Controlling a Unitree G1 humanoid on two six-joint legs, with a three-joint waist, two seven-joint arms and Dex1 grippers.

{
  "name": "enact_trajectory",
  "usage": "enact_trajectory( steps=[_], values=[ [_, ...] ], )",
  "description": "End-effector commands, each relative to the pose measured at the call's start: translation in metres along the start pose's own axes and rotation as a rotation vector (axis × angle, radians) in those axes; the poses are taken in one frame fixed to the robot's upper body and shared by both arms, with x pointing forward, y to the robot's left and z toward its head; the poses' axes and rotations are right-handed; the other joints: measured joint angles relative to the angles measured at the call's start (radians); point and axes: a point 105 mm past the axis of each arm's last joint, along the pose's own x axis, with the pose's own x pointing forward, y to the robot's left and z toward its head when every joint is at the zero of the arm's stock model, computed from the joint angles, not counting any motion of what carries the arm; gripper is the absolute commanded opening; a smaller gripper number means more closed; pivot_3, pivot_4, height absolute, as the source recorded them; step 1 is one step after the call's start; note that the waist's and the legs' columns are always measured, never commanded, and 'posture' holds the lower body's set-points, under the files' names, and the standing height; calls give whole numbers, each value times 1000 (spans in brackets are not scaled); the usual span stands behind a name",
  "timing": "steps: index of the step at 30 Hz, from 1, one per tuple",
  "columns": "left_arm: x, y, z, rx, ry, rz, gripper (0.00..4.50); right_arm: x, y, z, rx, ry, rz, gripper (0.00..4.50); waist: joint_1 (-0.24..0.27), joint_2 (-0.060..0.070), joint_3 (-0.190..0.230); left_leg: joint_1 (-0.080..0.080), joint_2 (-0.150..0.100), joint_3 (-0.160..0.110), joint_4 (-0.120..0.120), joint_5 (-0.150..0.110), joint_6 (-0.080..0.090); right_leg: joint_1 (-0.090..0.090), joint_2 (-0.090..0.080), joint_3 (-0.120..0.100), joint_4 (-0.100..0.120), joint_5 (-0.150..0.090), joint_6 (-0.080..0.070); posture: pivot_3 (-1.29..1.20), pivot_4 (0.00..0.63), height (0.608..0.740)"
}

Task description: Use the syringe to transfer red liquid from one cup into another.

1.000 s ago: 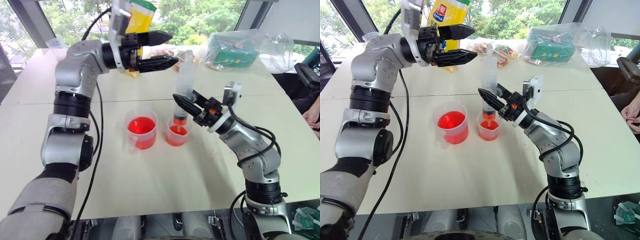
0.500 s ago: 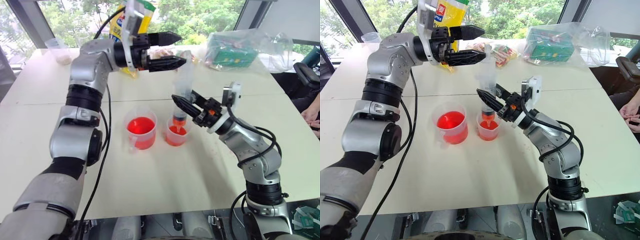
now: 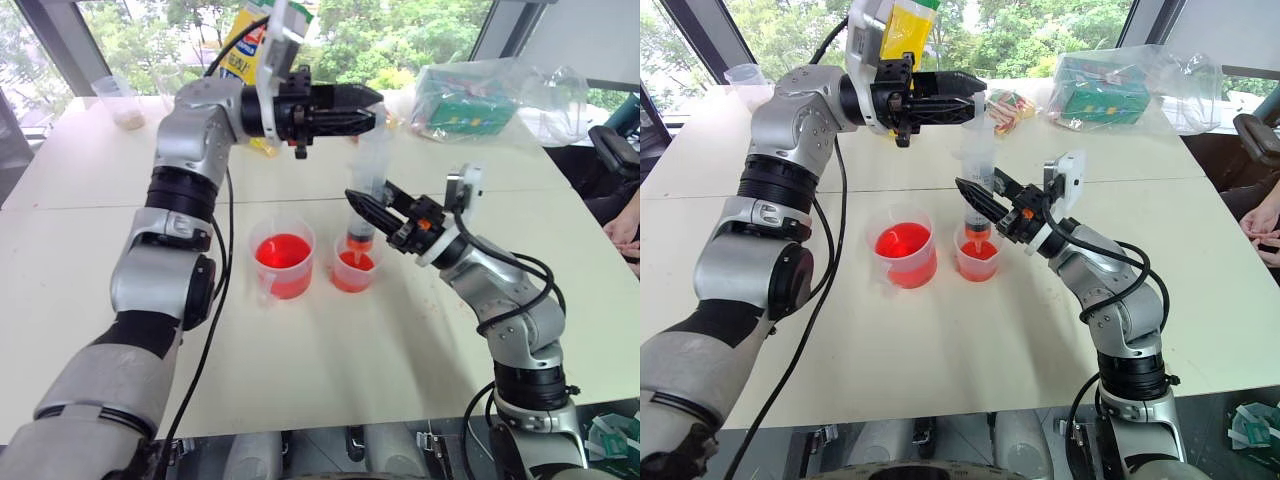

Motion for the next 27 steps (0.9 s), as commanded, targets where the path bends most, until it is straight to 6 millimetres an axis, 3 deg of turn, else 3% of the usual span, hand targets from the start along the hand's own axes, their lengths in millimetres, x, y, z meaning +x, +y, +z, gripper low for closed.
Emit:
enact_trajectory(
  steps=[1,27],
  values=[
    [9,-7,-2,8,28,-52,17,5,18,23,-66,-74,78,1405,0,0,0,0,0,0,0,0,0,0,0,0,0,0,0,0,150,740],
    [11,-25,-29,-16,101,-96,17,1,2,43,-137,-94,41,1405,0,0,0,0,0,0,0,0,0,0,0,0,0,0,0,0,150,740]
  ],
)
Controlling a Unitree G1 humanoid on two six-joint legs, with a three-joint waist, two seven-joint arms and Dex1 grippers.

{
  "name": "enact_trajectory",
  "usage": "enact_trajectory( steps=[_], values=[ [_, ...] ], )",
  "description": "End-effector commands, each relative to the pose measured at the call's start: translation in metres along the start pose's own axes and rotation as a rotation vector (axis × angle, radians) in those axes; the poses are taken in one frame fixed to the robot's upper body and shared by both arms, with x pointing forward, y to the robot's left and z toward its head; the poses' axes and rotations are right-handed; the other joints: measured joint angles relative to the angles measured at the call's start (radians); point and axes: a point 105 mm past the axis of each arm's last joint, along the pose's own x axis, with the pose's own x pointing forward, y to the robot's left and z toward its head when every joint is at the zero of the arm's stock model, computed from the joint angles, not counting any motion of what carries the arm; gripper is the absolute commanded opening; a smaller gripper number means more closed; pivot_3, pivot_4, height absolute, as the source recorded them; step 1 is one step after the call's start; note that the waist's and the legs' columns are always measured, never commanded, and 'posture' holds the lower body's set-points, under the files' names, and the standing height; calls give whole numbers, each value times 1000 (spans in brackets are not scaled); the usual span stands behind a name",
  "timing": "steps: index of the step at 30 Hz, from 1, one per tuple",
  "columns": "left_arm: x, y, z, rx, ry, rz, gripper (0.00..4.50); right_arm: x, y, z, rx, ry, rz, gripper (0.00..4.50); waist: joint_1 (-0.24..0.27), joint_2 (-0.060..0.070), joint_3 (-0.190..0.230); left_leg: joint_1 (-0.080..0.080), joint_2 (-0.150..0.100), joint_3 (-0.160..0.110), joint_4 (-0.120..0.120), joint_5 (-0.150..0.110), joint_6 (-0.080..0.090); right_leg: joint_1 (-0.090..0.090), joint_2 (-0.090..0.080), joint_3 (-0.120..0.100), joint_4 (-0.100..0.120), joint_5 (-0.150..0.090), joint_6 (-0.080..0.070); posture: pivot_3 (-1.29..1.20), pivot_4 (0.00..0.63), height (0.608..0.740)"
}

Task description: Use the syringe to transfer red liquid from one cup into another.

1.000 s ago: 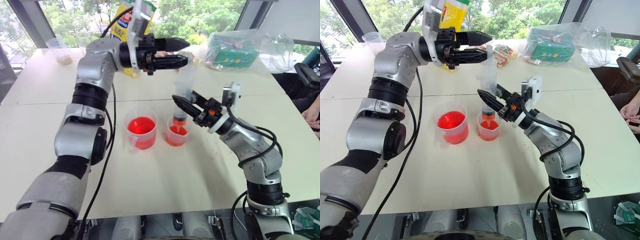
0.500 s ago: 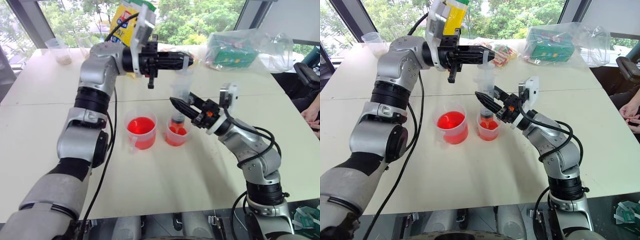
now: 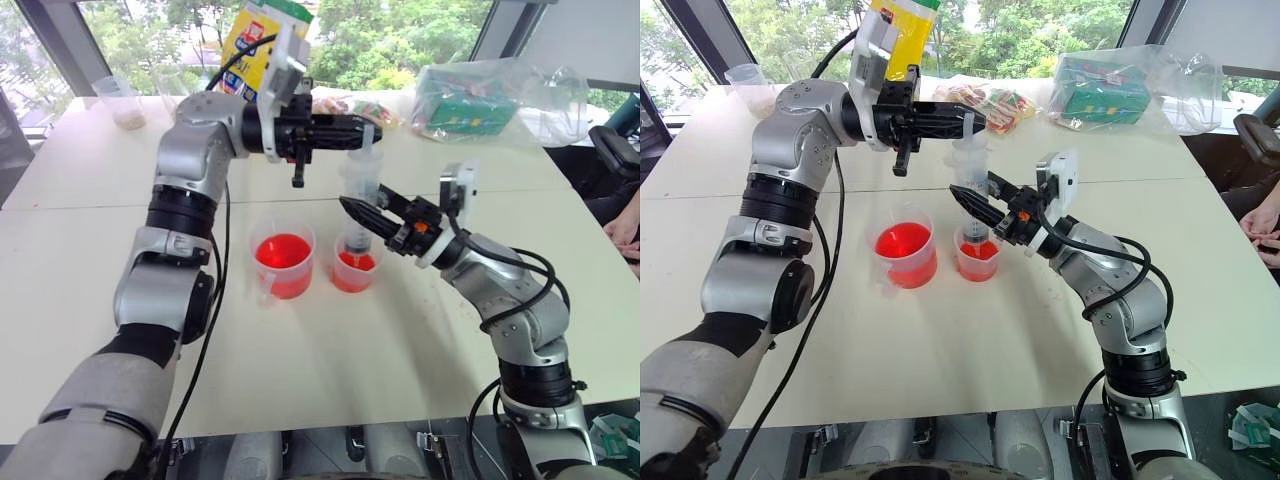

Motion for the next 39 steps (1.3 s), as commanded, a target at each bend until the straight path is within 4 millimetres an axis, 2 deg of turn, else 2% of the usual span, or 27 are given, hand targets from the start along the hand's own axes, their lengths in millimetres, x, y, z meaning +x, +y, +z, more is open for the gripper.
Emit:
enact_trajectory(
  steps=[1,9,15,18,25,33,36,39],
  values=[
    [15,-13,-16,-31,61,-84,17,-1,-2,41,-109,-126,-3,1405,0,0,0,0,0,0,0,0,0,0,0,0,0,0,0,0,150,740],
    [17,-18,-20,-45,63,-85,17,-1,-4,46,-111,-135,-9,1405,0,0,0,0,0,0,0,0,0,0,0,0,0,0,0,0,150,740],
    [11,-5,-7,-42,45,-11,17,-1,2,33,-71,-104,8,1405,0,0,0,0,0,0,0,0,0,0,0,0,0,0,0,0,150,740],
    [-3,1,5,-39,32,39,1045,-1,6,24,-43,-92,17,1405,0,0,0,0,0,0,0,0,0,0,0,0,0,0,0,0,150,740],
    [-37,11,22,0,25,165,4483,-1,9,17,-19,-83,16,1405,-1,0,0,0,0,0,0,0,0,0,0,0,0,0,0,0,150,740],
    [-85,11,28,18,76,293,4483,-3,4,16,-16,-81,1,1405,-1,0,0,0,0,0,0,0,0,0,0,0,0,0,0,0,150,740],
    [-97,8,28,-8,71,326,4483,-4,2,20,-23,-90,-6,1405,-1,0,0,0,1,0,0,0,0,0,0,0,0,0,0,0,150,740],
    [-100,3,27,-20,67,336,4483,-2,-1,32,-19,-120,-27,1405,1,0,0,0,0,0,0,0,0,0,0,0,0,0,0,0,150,740]
  ],
)
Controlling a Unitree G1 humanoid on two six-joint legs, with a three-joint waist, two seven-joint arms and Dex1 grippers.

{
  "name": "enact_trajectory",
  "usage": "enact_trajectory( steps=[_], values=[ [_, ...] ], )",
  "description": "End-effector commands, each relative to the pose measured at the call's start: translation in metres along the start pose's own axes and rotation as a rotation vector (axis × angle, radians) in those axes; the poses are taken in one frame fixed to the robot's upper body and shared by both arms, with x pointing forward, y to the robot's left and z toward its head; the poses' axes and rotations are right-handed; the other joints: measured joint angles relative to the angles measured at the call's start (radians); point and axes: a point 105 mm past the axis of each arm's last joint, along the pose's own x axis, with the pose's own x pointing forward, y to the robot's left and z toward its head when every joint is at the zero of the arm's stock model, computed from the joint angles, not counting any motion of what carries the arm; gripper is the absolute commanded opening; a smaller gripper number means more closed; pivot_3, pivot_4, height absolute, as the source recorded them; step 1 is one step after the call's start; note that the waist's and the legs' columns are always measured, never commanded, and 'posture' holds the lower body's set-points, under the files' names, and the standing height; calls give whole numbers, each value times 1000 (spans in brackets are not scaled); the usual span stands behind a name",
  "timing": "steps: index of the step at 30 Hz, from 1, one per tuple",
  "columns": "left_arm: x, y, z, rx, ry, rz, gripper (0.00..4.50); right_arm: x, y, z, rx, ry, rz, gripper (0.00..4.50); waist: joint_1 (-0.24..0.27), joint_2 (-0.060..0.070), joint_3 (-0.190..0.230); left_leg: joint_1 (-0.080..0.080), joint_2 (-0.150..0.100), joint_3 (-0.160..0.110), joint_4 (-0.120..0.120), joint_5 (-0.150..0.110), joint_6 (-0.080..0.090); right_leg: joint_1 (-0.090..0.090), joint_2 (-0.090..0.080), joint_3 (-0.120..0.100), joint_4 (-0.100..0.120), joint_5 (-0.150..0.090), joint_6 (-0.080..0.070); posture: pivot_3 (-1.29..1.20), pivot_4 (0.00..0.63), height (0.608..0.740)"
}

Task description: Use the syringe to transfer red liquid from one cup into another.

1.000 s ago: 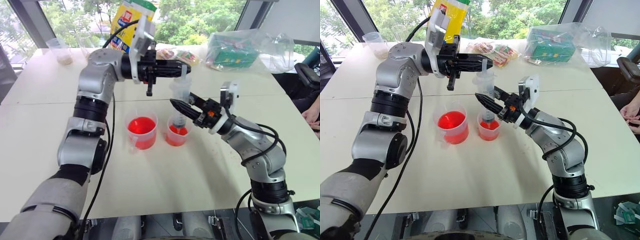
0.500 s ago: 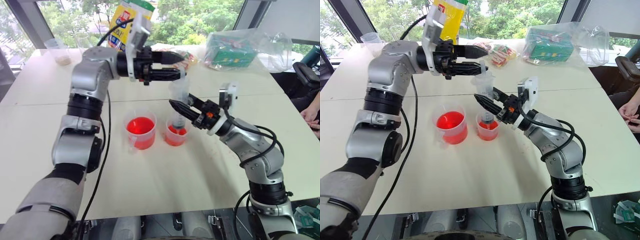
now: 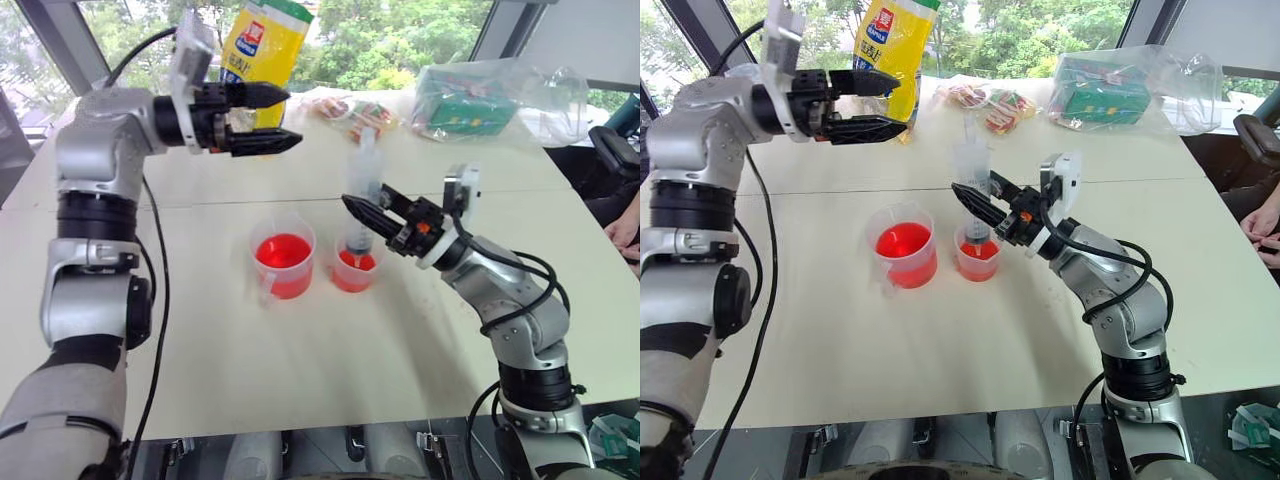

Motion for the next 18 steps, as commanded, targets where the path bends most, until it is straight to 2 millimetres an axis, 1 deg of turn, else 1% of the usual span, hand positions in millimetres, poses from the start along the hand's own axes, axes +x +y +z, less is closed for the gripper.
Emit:
enact_trajectory(
  steps=[1,3,5,6,7,9,11,12,15,18],
  values=[
    [-5,-7,17,46,-40,3,4483,5,-6,37,-19,-104,-50,1405,0,0,0,0,0,0,0,0,0,0,0,0,0,0,0,0,150,740],
    [-5,-11,14,41,-35,10,4483,6,-17,56,9,-121,-132,1405,-1,0,0,0,0,0,1,0,0,0,-1,0,1,0,0,0,150,740],
    [-5,-17,10,23,-31,5,4483,4,-29,75,22,-113,-200,1405,-1,0,0,0,0,0,1,0,0,0,-1,0,1,0,0,0,150,740],
    [-5,-20,8,21,-23,2,4483,1,-38,83,42,-102,-257,1405,-1,0,0,0,0,0,1,0,-1,0,-1,0,1,0,0,0,150,740],
    [-5,-24,5,13,-19,1,4483,-4,-51,89,63,-69,-329,1405,0,0,0,0,0,0,1,0,0,0,-1,0,1,0,0,0,150,740],
    [-6,-30,-2,0,-7,1,4483,-16,-72,91,99,31,-445,1405,0,0,0,0,0,0,0,0,-1,0,-1,0,1,0,0,0,150,740],
    [-6,-35,-8,-4,9,2,4483,-29,-82,85,113,158,-495,1405,2,0,0,0,0,0,0,0,0,0,-2,0,0,0,0,0,150,740],
    [-6,-39,-10,-13,11,0,4483,-36,-86,77,117,233,-524,1405,2,0,0,0,0,0,0,0,0,0,-2,0,0,0,-1,0,150,740],
    [-5,-50,-17,-19,27,-15,4483,-62,-101,43,140,489,-627,1405,0,0,0,0,0,1,0,0,1,0,-2,1,-1,0,-1,0,150,740],
    [-4,-59,-21,-35,28,-23,4483,-79,-107,16,198,610,-666,1405,-3,0,0,0,0,1,0,-1,1,0,-2,1,-1,0,-1,0,150,740]
  ],
)
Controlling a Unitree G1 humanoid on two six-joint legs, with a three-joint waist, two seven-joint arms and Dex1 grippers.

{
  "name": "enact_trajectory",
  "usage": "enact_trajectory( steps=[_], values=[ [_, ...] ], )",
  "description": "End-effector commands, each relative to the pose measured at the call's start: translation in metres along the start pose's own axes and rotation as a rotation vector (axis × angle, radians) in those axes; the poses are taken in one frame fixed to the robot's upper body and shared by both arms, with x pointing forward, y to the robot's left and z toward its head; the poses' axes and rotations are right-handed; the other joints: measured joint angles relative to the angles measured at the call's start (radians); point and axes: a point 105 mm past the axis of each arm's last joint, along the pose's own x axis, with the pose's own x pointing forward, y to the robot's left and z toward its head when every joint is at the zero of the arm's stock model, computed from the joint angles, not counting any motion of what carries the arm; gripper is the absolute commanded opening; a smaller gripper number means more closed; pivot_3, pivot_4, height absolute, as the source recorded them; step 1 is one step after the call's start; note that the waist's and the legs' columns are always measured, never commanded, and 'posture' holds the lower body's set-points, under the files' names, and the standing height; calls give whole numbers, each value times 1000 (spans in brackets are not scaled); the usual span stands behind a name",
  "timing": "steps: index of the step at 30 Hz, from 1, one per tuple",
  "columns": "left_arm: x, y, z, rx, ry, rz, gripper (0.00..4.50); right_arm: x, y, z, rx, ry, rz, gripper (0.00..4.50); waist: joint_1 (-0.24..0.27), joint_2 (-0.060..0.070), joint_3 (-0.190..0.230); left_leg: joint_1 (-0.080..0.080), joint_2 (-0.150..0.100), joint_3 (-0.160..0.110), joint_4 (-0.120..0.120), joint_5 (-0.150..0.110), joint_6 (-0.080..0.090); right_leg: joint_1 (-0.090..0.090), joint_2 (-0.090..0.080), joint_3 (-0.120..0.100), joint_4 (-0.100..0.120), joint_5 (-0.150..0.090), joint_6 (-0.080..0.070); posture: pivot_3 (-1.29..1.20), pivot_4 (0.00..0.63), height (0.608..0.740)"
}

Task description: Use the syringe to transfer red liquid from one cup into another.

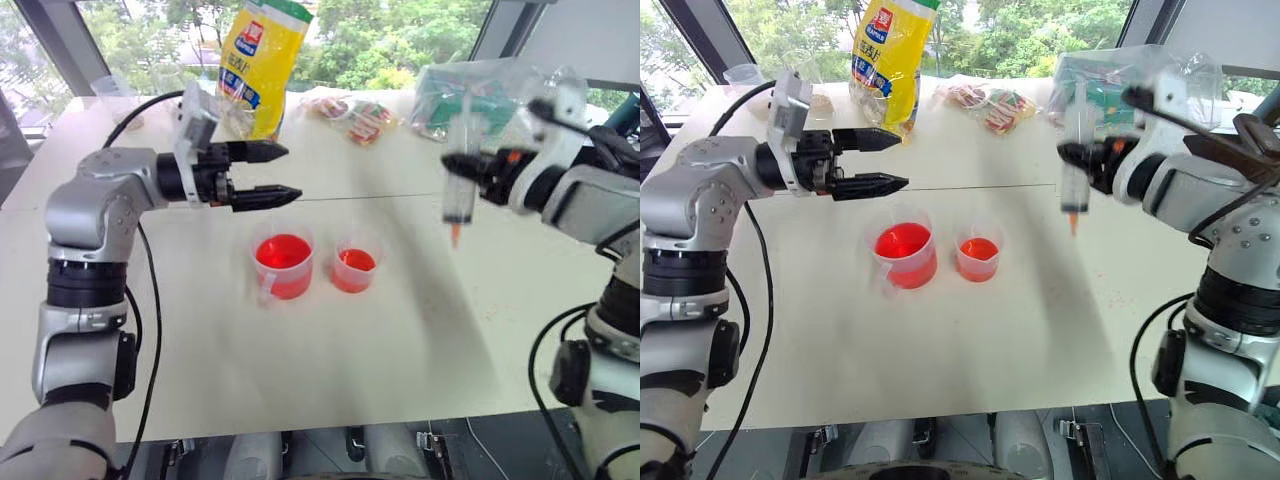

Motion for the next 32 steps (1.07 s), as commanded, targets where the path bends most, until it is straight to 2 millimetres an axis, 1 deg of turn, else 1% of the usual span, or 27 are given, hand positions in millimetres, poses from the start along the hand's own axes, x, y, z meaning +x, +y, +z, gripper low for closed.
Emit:
enact_trajectory(
  steps=[1,6,9,10,11,14,15,18,21,25,28,30,32],
  values=[
    [-2,-12,11,38,-21,-10,4483,3,-13,-20,0,101,-45,1405,-2,0,0,0,0,0,0,0,0,0,0,0,0,0,0,0,150,740],
    [-3,-24,0,37,20,-13,4483,15,-27,-55,55,243,-73,1405,-1,0,0,0,0,0,0,0,0,0,1,0,0,0,0,0,150,740],
    [-4,-30,-4,27,37,-23,4483,21,-32,-64,67,259,-80,1405,0,0,0,0,0,0,0,0,0,0,1,0,0,0,0,0,150,740],
    [-4,-33,-5,27,40,-27,4500,22,-31,-65,72,262,-73,2402,0,0,0,0,0,0,0,0,0,0,1,0,0,0,0,0,150,740],
    [-4,-35,-5,27,43,-31,4500,24,-31,-66,77,265,-67,2811,0,0,0,0,0,0,0,0,0,0,1,0,0,0,0,0,150,740],
    [-4,-39,-6,22,47,-39,4500,26,-28,-66,83,264,-43,4322,1,0,0,0,0,0,0,0,0,0,1,0,0,0,0,0,150,740],
    [-4,-40,-6,21,48,-40,4500,26,-25,-65,82,264,-32,4425,1,0,0,0,0,0,0,0,0,0,1,0,0,0,0,0,150,740],
    [-5,-43,-6,15,55,-44,4500,22,-20,-60,25,260,-11,4425,0,0,0,0,0,0,0,0,0,0,1,0,0,0,0,0,150,740],
    [-6,-45,-7,13,60,-44,4500,6,-6,-46,-85,219,71,4425,1,1,0,0,0,0,0,0,0,0,1,0,0,0,0,0,150,740],
    [-7,-48,-6,13,66,-38,4500,-30,24,-34,-231,166,261,4425,4,1,0,0,0,-1,0,0,0,0,1,-1,-1,-1,1,0,150,740],
    [-10,-48,-6,14,68,-22,4500,-53,40,-32,-318,153,358,4425,3,1,0,0,0,-1,0,0,1,0,1,-1,-1,-1,1,0,150,740],
    [-12,-49,-6,11,65,-10,4500,-69,45,-31,-371,154,395,4425,3,1,0,0,0,-1,0,0,1,1,1,-1,-1,-1,1,0,150,740],
    [-16,-52,-6,-4,65,2,4500,-90,49,-31,-417,159,429,4425,3,1,0,0,0,-1,0,0,0,1,1,-1,-2,-1,1,0,150,740]
  ],
)
